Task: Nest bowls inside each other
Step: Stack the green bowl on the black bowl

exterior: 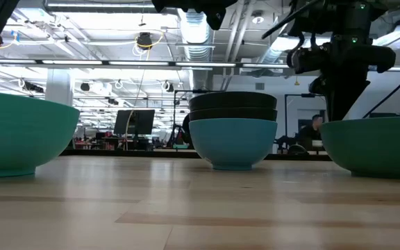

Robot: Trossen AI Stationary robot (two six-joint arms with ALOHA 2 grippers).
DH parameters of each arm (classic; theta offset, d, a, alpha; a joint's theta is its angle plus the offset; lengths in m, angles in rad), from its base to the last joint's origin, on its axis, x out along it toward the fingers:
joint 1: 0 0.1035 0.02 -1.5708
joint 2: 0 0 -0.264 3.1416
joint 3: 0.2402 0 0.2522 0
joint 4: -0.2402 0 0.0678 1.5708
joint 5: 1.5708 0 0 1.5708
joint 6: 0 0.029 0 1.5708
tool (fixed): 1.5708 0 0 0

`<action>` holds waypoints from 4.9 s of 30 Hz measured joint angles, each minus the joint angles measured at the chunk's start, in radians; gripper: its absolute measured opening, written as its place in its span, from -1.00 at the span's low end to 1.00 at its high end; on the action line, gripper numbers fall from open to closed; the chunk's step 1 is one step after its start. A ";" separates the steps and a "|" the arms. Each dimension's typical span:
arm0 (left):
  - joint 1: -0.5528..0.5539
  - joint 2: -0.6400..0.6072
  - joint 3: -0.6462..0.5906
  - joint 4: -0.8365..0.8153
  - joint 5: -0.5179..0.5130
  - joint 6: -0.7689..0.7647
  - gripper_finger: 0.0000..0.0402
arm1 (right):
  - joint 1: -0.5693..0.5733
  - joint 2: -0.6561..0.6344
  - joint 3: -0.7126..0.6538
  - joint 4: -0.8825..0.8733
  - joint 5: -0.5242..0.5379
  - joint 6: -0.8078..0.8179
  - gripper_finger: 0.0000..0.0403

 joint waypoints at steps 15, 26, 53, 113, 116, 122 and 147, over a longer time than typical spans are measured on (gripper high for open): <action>0.003 0.000 0.000 0.000 -0.009 0.010 -0.71 | -0.001 0.000 -0.062 0.002 -0.002 -0.024 -0.64; 0.021 0.000 0.000 0.000 -0.014 0.009 -0.71 | -0.038 0.000 -0.031 -0.008 -0.099 -0.032 -0.64; 0.021 0.000 0.000 0.005 -0.013 0.009 -0.71 | -0.051 0.000 -0.031 -0.015 -0.123 -0.050 -0.63; 0.027 0.000 0.000 0.049 -0.021 -0.002 -0.71 | 0.029 -0.002 -0.144 0.126 -0.079 0.271 0.01; 0.028 0.000 0.000 0.049 -0.021 -0.002 -0.71 | 0.027 -0.004 -0.138 0.139 -0.051 0.273 -0.18; 0.028 0.000 0.000 0.049 -0.021 -0.019 -0.71 | 0.028 -0.001 -0.155 0.145 -0.063 0.278 -0.84; 0.091 -0.145 0.001 -0.145 -0.056 -0.006 -0.71 | -0.037 -0.053 0.275 -0.026 0.168 0.343 -0.95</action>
